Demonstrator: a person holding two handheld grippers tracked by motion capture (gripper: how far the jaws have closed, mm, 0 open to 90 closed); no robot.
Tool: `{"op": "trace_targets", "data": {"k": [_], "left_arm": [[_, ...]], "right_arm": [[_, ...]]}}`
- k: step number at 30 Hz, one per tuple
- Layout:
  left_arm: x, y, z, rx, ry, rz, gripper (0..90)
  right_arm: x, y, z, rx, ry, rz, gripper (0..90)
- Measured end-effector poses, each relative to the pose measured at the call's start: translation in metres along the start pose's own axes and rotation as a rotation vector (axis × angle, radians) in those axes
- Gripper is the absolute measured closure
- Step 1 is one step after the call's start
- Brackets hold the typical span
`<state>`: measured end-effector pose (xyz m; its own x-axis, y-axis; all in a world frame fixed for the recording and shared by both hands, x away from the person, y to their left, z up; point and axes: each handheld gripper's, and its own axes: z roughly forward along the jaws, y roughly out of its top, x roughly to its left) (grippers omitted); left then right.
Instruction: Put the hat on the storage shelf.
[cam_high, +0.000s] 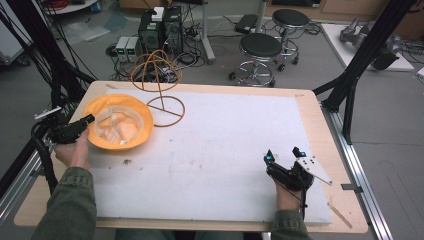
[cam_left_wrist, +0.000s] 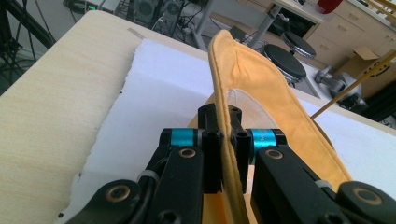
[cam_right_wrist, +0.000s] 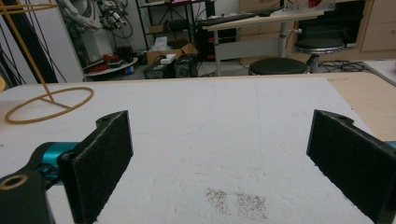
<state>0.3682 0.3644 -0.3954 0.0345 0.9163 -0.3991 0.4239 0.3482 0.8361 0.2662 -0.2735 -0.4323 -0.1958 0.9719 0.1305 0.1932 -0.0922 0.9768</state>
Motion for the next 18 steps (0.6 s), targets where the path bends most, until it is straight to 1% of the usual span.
{"op": "trace_targets", "data": {"k": [2,3,5,8,10,11,13,18], "left_arm": [[-0.004,-0.001,-0.001,-0.014,0.012,0.019,87.0],[-0.004,-0.001,-0.001,-0.014,0.012,0.019,87.1],[-0.007,-0.001,-0.002,-0.028,-0.009,0.025,87.0],[-0.012,-0.002,-0.003,-0.035,-0.001,0.040,87.0],[-0.014,-0.004,-0.005,-0.058,0.002,0.037,87.1],[-0.016,-0.004,-0.005,-0.073,0.009,0.033,87.2],[-0.018,-0.005,-0.006,-0.080,0.012,0.033,87.2],[-0.027,-0.002,-0.010,-0.134,0.019,0.047,87.3]], "right_arm": [[0.000,0.000,0.000,0.000,0.002,-0.001,5.8],[0.000,0.000,0.000,0.003,0.001,0.004,5.8],[0.000,0.000,0.000,0.002,0.001,0.004,5.8],[0.000,0.000,0.000,0.000,-0.001,0.003,5.8],[0.000,0.000,0.000,0.000,0.002,0.003,5.8],[0.000,0.000,0.000,0.002,0.002,0.006,5.8],[0.001,0.000,-0.001,-0.001,0.002,0.005,5.8],[0.002,0.000,-0.001,-0.001,0.002,0.001,5.8]]}}
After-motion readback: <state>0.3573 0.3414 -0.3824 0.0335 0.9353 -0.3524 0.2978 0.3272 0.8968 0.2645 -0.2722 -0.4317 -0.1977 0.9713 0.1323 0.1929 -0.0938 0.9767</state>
